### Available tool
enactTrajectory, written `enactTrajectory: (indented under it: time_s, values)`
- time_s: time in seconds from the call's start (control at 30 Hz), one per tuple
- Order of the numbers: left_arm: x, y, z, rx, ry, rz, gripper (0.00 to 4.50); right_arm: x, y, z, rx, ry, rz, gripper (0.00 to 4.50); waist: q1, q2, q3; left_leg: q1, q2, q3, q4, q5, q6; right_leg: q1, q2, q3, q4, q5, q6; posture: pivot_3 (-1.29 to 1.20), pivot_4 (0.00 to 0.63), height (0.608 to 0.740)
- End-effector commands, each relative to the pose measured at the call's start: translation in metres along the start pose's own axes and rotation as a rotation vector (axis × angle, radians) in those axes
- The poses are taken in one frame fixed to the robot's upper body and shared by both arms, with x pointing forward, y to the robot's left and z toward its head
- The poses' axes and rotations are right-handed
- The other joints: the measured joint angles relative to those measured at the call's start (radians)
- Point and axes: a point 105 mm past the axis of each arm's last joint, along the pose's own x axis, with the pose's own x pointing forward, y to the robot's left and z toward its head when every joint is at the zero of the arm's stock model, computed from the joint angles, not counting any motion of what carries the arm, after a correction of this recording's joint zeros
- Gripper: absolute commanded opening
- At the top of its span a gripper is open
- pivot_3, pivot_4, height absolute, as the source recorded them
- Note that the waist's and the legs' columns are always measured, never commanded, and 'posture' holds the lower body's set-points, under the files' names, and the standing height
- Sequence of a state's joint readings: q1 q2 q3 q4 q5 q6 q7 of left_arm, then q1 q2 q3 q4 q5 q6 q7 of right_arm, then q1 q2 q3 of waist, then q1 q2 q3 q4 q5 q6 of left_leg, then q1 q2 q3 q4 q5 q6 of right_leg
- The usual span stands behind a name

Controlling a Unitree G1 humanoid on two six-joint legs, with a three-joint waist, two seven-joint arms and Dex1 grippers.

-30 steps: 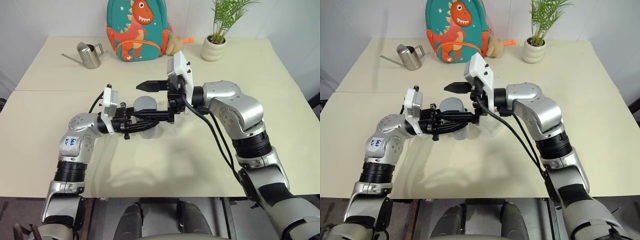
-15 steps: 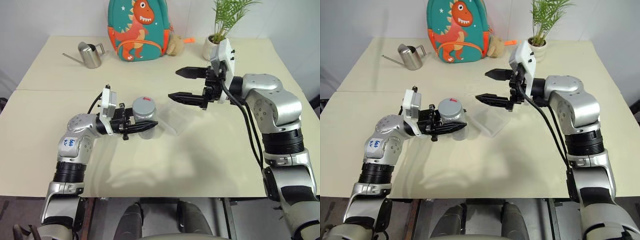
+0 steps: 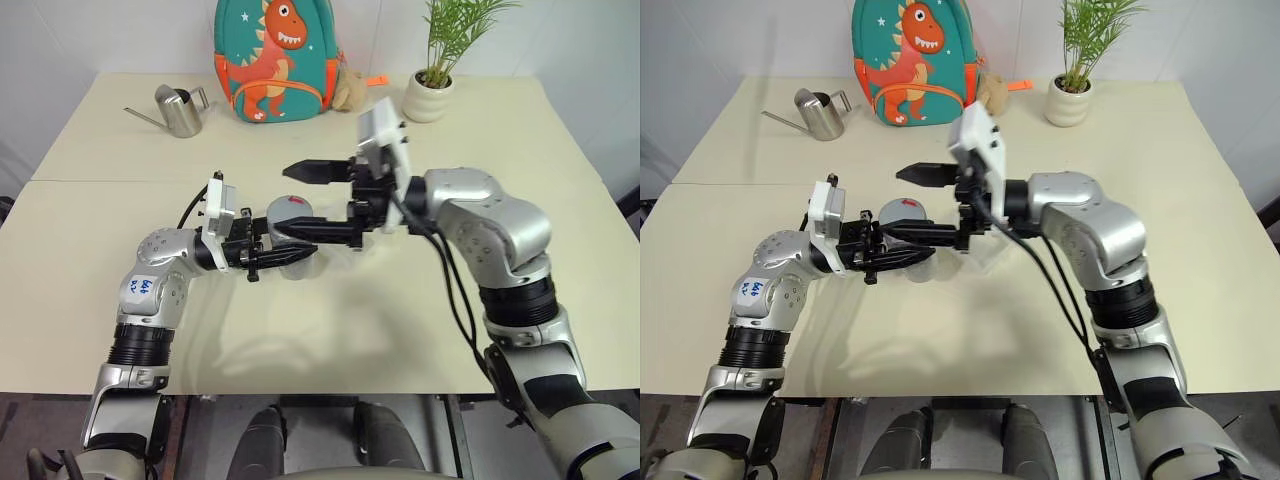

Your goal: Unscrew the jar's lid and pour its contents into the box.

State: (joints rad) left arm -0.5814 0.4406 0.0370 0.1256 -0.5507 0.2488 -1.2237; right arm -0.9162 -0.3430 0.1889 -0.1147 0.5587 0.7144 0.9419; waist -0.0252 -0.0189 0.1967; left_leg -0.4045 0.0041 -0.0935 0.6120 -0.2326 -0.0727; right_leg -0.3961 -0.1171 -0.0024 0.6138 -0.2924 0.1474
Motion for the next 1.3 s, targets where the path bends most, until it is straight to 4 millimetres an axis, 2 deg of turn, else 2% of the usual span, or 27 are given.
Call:
enactTrajectory:
  time_s: [0.03,0.2,0.37,0.6,0.77,0.9,1.03,1.3]
  values:
    - [0.003,-0.002,0.006,0.036,-0.014,-0.011,1.95,0.005,-0.003,0.006,-0.073,0.026,-0.041,4.48,0.001,0.0,0.0,0.0,0.0,0.0,0.0,0.0,0.0,0.0,0.0,0.0,0.0,0.0,0.0,0.0,0.15,0.74]
    - [0.005,-0.002,0.006,0.037,-0.017,-0.013,1.95,0.002,-0.008,0.006,-0.079,0.026,-0.064,4.48,-0.001,0.0,0.0,0.0,0.0,0.0,0.0,0.0,0.0,0.0,0.0,0.0,0.0,0.0,0.0,0.0,0.15,0.74]
    - [0.006,-0.002,0.007,0.041,-0.017,-0.013,1.95,-0.017,-0.013,0.012,-0.069,0.002,-0.089,4.48,-0.001,0.0,0.0,0.0,0.0,0.0,0.0,0.0,0.0,0.0,0.0,0.0,0.001,0.0,0.0,0.0,0.15,0.74]
    - [0.004,-0.004,0.008,0.044,-0.019,-0.006,1.95,-0.045,-0.008,0.009,-0.043,-0.011,-0.092,4.48,0.0,0.0,0.0,0.0,0.0,0.0,0.0,0.0,0.0,0.0,0.0,0.0,0.0,0.0,0.0,0.0,0.15,0.74]
    - [0.003,-0.005,0.008,0.04,-0.019,-0.007,1.95,-0.054,-0.003,0.002,-0.024,0.007,-0.08,4.48,-0.001,0.0,0.0,0.0,0.0,0.0,0.0,0.0,0.0,0.0,0.0,0.0,-0.002,0.0,0.0,0.0,0.15,0.74]
    - [0.002,-0.005,0.008,0.041,-0.017,-0.004,1.95,-0.058,-0.002,0.005,-0.025,0.001,-0.068,4.48,-0.002,0.0,0.0,0.0,0.0,0.001,0.0,0.0,0.0,0.0,0.0,0.001,-0.002,0.0,0.0,0.0,0.15,0.74]
    - [0.001,-0.005,0.008,0.042,-0.016,-0.001,1.95,-0.055,-0.001,0.016,-0.027,-0.034,-0.042,4.48,0.0,0.0,0.0,0.0,0.0,0.001,0.0,0.0,0.0,0.0,0.0,0.001,-0.002,0.0,0.0,0.0,0.15,0.74]
    - [0.006,-0.005,0.007,0.037,-0.021,-0.007,1.95,-0.016,0.003,0.019,-0.039,-0.025,0.013,4.48,-0.002,0.0,0.0,0.0,0.0,0.001,0.0,0.0,0.0,-0.001,0.0,0.001,-0.002,0.0,0.0,0.0,0.15,0.74]
